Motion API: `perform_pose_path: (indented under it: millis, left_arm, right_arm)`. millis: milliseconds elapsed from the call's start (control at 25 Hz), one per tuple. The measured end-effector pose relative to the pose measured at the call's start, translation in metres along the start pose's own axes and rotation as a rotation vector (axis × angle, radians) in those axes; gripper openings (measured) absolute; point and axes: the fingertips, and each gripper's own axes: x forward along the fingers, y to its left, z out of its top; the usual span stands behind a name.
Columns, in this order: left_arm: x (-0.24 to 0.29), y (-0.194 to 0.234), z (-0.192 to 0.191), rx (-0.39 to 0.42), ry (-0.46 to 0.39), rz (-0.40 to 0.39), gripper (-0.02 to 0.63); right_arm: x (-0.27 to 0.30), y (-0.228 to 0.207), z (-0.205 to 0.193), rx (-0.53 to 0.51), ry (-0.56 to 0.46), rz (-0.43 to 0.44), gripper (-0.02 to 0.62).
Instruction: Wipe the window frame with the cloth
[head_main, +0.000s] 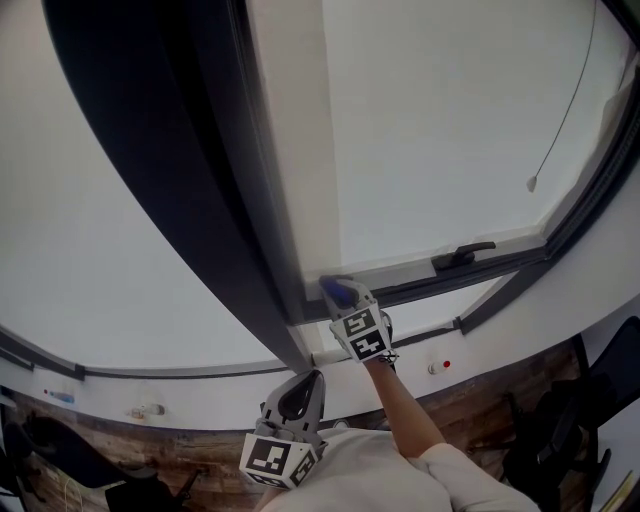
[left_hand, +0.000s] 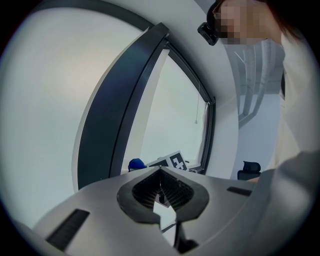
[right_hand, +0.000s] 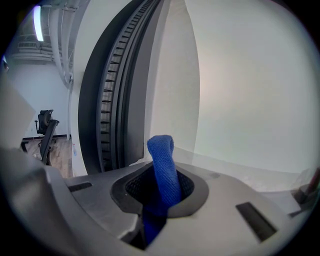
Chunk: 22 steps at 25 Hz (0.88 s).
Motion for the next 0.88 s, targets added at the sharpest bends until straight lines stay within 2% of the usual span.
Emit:
perform_pose_path:
  millis: [880]
  left_arm:
    - [0.007, 0.000, 0.001, -0.009, -0.007, -0.027, 0.009]
  right_arm:
    - [-0.009, -0.024, -0.005, 0.046, -0.011, -0.038, 0.057]
